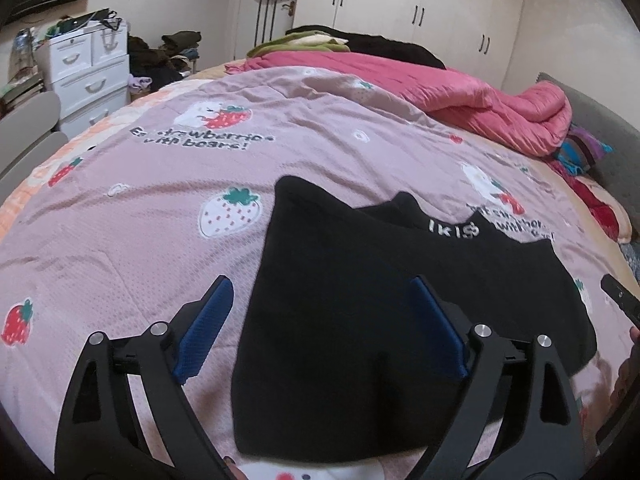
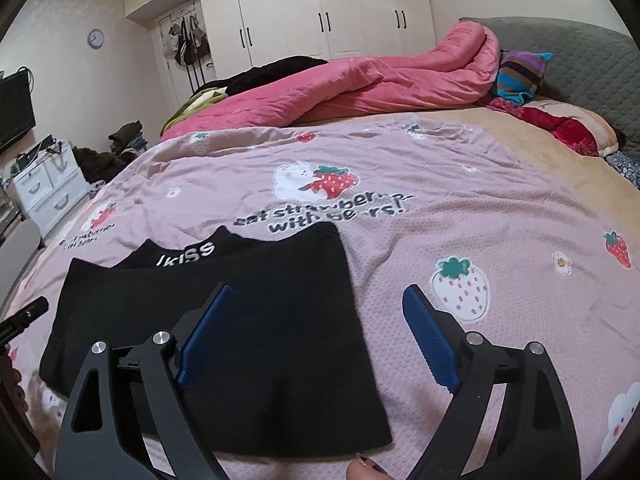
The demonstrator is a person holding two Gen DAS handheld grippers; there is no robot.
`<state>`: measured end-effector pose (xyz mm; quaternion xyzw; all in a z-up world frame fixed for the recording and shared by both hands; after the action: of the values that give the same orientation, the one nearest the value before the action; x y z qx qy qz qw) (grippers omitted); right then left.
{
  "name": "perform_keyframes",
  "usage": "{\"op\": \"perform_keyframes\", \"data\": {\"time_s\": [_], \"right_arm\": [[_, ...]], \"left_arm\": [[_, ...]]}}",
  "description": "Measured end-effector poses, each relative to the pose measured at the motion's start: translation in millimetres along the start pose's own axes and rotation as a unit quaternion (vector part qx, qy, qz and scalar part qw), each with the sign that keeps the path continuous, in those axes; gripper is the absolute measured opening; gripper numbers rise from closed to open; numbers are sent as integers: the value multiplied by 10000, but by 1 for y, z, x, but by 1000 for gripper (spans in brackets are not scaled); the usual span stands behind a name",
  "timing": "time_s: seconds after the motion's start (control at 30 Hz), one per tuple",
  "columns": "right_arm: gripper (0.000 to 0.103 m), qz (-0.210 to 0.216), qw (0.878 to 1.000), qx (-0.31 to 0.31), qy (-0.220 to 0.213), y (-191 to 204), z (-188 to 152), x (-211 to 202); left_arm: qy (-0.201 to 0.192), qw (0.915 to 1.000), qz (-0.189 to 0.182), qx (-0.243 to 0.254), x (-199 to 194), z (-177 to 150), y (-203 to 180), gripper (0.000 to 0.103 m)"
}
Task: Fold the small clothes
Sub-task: 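Withdraw both tools from the folded sweater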
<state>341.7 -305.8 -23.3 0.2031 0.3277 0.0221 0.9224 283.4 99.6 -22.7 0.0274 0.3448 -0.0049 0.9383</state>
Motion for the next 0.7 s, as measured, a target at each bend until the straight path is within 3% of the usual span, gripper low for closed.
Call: {"op": "perform_keyframes", "data": {"time_s": [0.27, 0.43, 0.53, 0.7], "right_arm": [[89, 64, 9984, -120, 549, 18, -29, 12], [90, -234, 9940, -269, 1031, 23, -57, 30], [90, -308, 9940, -301, 1002, 22, -62, 28], [95, -91, 9956, -358, 862, 32, -65, 17]], "left_arm": [[364, 9993, -66, 53, 10, -15, -9, 83], [773, 9970, -101, -37, 27, -37, -1, 88], [806, 9962, -235, -228, 28, -41, 9, 91], [752, 9969, 47, -210, 22, -39, 19, 91]]}}
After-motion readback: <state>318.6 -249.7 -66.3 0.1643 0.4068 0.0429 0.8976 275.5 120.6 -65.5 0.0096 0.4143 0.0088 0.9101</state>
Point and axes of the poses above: each gripper's, at about its wrist camera, not at the fingertips, and x roughly the way its jaws point, y to its left, z to its top, the point moved 1 cm from there along x, roughly the way its jaws point, and after that the axes turned 14 degrees about x, right-handed, at the moved point
